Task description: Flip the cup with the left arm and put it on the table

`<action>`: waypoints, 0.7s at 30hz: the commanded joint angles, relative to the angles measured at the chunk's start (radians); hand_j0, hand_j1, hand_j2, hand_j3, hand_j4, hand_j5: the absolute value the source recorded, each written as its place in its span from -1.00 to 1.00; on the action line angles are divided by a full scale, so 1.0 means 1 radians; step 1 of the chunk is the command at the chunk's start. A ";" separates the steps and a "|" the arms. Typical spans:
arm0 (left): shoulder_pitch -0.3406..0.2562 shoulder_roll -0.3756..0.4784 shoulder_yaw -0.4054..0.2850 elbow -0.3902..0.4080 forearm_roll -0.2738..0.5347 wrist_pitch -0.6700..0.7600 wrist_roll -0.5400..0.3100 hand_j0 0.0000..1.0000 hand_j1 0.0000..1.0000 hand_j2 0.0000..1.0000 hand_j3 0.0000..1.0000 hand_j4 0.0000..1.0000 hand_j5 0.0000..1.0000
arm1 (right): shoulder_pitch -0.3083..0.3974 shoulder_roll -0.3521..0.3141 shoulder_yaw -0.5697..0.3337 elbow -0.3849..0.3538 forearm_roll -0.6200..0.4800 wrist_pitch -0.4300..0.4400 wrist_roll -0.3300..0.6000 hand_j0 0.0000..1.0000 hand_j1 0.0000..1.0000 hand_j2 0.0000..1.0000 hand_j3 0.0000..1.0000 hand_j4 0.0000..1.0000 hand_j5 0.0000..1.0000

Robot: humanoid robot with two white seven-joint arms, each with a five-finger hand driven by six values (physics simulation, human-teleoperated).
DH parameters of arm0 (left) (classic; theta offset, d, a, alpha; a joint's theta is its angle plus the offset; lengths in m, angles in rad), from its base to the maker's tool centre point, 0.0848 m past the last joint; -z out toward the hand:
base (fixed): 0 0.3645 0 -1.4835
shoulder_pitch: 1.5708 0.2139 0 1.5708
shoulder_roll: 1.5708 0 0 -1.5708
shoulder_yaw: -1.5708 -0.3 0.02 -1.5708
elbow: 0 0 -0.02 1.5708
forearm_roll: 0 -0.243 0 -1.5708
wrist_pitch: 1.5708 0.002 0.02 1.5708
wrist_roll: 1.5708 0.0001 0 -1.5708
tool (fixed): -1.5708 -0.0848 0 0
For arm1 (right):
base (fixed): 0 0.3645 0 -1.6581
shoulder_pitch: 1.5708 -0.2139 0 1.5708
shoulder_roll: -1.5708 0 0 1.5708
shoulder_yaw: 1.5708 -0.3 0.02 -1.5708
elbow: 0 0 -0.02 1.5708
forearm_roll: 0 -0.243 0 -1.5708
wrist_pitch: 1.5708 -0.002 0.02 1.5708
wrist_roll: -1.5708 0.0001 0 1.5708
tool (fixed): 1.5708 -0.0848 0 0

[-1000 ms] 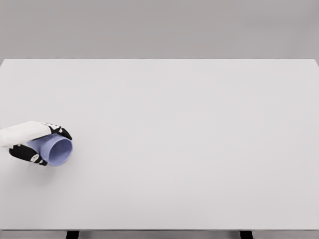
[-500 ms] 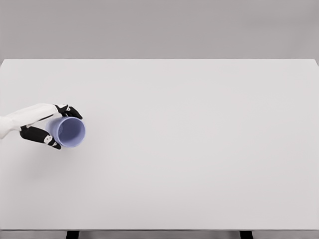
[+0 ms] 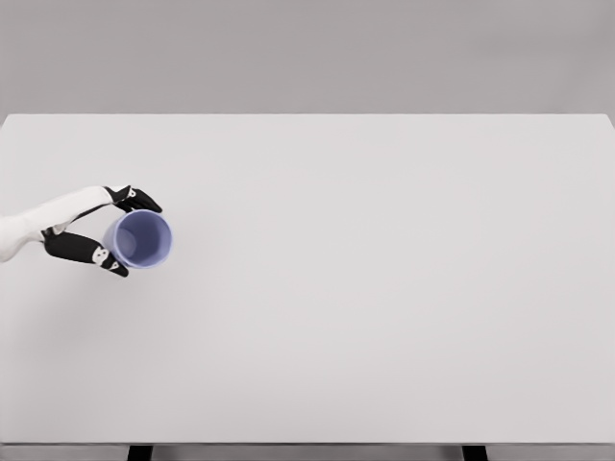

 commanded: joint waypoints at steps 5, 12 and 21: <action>-0.008 -0.021 0.000 0.036 0.075 0.000 0.000 0.14 0.14 0.14 0.14 0.14 0.14 | 0.000 0.000 0.000 -0.001 0.000 -0.002 0.000 1.00 1.00 1.00 1.00 1.00 1.00; -0.017 -0.060 -0.002 0.083 0.123 0.000 0.000 0.15 0.15 0.15 0.15 0.15 0.15 | 0.000 0.000 0.000 0.001 0.000 -0.002 0.000 1.00 1.00 1.00 1.00 1.00 1.00; -0.021 -0.101 0.000 0.123 0.174 -0.002 0.000 0.16 0.16 0.16 0.16 0.16 0.16 | 0.000 0.000 0.000 -0.001 0.000 0.000 0.000 1.00 1.00 1.00 1.00 1.00 1.00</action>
